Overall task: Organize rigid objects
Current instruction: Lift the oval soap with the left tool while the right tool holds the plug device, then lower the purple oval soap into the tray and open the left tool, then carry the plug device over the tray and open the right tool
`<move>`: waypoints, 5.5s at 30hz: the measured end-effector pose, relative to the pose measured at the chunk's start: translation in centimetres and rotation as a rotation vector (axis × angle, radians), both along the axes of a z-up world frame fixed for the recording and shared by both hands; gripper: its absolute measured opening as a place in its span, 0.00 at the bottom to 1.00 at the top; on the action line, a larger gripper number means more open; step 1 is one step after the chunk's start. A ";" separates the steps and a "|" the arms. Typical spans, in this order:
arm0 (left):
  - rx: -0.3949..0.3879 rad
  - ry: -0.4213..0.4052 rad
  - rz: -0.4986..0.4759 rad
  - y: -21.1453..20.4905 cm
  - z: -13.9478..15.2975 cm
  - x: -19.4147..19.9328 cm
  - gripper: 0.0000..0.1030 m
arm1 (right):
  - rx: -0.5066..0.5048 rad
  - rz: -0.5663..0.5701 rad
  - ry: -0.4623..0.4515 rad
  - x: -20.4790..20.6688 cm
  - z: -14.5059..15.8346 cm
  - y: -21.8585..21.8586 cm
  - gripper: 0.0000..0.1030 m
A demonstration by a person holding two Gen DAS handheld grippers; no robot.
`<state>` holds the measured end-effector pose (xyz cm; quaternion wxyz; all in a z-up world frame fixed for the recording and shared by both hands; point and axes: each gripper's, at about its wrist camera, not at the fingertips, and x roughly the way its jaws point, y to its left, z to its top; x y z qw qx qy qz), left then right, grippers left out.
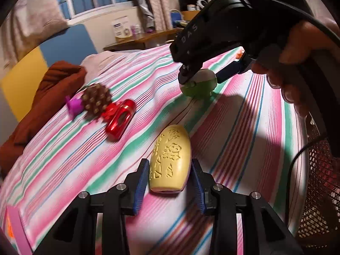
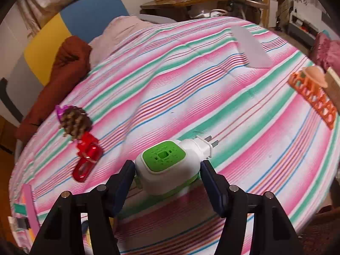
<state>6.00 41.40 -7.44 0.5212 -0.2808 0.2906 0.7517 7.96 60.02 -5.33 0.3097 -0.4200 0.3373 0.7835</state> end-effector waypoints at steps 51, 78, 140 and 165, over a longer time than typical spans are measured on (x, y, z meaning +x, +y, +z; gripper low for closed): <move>0.227 -0.242 0.364 -13.0 0.6 -2.8 0.27 | 0.051 0.308 0.055 -3.9 0.8 -5.2 0.62; 0.276 -0.252 0.403 -17.6 3.0 -2.7 0.07 | 0.073 0.326 0.016 -4.3 0.3 -5.9 0.62; 0.293 -0.226 1.016 -37.3 2.2 -12.5 0.78 | 0.214 0.621 0.093 -6.1 2.5 -19.2 0.57; 0.336 -0.146 0.911 -37.1 3.3 -4.9 0.97 | 0.175 0.940 0.193 -13.2 4.9 -34.5 0.57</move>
